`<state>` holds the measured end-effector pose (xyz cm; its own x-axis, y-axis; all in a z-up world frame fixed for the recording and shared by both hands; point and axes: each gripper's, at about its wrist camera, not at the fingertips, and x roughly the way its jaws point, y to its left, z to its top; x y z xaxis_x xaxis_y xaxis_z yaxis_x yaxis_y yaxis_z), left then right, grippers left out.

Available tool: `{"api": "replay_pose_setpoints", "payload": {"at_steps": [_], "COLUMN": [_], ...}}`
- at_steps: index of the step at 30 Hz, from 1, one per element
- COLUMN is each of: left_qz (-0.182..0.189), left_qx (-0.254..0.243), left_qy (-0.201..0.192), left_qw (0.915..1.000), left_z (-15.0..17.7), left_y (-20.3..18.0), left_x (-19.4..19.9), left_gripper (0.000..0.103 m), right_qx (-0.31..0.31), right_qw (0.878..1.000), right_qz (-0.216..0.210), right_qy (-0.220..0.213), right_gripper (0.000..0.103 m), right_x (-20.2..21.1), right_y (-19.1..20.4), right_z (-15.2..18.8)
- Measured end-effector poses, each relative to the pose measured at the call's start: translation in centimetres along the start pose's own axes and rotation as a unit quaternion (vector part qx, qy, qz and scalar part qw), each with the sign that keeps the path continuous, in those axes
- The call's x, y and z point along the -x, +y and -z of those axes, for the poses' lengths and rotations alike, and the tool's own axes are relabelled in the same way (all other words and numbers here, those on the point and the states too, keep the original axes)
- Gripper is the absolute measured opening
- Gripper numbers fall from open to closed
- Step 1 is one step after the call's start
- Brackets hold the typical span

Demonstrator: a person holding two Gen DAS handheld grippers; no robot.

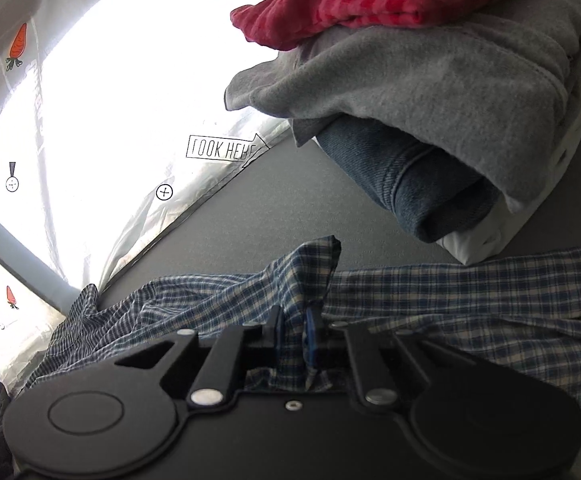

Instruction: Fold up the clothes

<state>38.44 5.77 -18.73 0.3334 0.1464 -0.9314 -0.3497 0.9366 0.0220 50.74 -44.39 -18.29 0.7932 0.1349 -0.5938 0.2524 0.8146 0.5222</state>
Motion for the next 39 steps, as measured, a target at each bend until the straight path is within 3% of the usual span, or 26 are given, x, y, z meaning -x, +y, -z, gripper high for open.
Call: {"api": "replay_pose_setpoints", "payload": {"at_steps": [8,20,31,39], "left_qz": [0.003,0.019,0.035,0.045], "left_qx": [0.015,0.003,-0.008,-0.044], "left_qy": [0.007,0.020,0.030,0.027], "left_qw": [0.9999,0.9996,0.9989,0.9976], "left_z": [2.6,6.5,9.2,10.8], "left_y": [0.9,2.7,5.1,6.0], "left_x": [1.0,2.8,4.2,4.9], "left_gripper": [0.097,0.101,0.101,0.102], "right_qx": [-0.027,0.030,0.169,0.207], "right_qw": [0.996,0.986,0.965,0.952], "right_qz": [-0.081,-0.162,-0.193,-0.197], "right_qy": [-0.008,0.024,0.059,0.112], "right_gripper": [0.006,0.005,0.005,0.005], "right_x": [2.9,7.6,11.8,13.5], "right_y": [1.7,7.4,14.5,16.3], "right_z": [1.5,6.1,12.8,19.1]}}
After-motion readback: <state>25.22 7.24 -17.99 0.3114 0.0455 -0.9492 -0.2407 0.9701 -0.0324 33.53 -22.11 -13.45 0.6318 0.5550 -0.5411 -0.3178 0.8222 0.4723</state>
